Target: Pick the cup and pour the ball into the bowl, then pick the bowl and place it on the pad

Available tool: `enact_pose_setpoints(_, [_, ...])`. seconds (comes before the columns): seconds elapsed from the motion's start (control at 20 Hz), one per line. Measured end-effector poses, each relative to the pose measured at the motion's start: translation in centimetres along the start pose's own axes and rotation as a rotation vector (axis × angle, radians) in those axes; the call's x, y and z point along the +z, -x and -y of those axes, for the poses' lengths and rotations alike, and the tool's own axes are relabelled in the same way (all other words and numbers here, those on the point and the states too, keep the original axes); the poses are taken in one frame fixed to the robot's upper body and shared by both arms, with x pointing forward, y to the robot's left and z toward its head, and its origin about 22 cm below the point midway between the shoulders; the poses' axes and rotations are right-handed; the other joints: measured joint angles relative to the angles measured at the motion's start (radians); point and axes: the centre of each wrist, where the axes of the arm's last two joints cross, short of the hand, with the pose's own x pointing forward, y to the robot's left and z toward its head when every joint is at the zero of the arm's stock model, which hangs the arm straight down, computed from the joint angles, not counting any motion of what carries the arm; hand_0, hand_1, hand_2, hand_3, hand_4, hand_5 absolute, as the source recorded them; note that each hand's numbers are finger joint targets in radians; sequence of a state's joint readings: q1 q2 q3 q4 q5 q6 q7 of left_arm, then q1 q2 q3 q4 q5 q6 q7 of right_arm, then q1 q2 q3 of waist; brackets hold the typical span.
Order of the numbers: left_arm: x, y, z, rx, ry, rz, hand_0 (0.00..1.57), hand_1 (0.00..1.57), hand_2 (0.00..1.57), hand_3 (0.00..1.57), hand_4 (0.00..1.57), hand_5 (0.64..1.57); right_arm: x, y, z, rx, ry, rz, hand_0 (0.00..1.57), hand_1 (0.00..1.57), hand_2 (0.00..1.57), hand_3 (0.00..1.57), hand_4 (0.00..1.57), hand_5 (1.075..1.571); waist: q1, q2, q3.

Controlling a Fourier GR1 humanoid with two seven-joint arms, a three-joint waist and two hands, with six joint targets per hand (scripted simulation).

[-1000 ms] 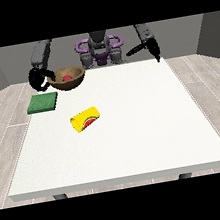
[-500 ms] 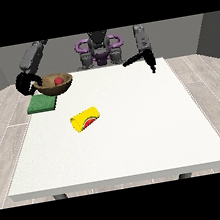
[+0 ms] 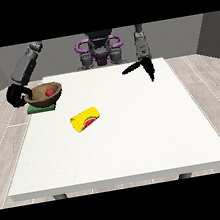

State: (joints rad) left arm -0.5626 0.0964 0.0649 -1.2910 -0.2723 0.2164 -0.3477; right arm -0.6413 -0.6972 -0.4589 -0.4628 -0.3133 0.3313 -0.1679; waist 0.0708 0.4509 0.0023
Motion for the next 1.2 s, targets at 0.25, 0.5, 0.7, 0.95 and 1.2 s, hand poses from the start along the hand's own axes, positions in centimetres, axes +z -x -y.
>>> enact_pose_setpoints(0.25, [-1.2,-2.5,-0.8,-0.013,-0.022,0.049,0.0,0.0,0.0,0.0,0.0,1.564,0.0,-1.8,1.6,0.034,0.019,0.067,1.57,1.57,1.57,0.34,1.03,1.571,-0.005,0.053,0.0])
enact_pose_setpoints(0.5, [-0.4,-4.4,-0.7,-0.009,-0.012,0.057,0.0,0.0,0.0,0.0,0.0,1.564,0.1,-2.5,2.7,0.04,0.031,0.07,1.57,1.57,1.57,0.0,0.91,1.568,-0.005,0.052,0.0001])
enact_pose_setpoints(0.7, [0.7,-5.0,-0.5,0.002,-0.014,0.041,0.0,0.0,0.0,0.0,0.0,1.566,0.2,-3.0,3.3,-0.014,0.036,0.043,1.57,1.57,1.57,0.0,0.71,1.569,-0.008,0.029,-0.0001])
enact_pose_setpoints(0.95, [0.6,-5.2,-1.1,0.011,-0.006,0.025,0.0,0.0,0.0,0.0,0.0,1.566,0.2,-3.0,3.4,-0.022,0.031,0.001,1.57,1.57,1.57,1.04,0.73,1.57,-0.012,0.011,-0.001])
enact_pose_setpoints(1.2, [1.0,-4.8,-1.6,0.026,0.001,0.023,0.0,0.0,0.0,0.0,0.0,1.565,0.4,-1.3,2.8,0.032,0.024,-0.027,1.57,1.57,1.57,1.11,0.69,1.565,-0.002,0.01,-0.0015])
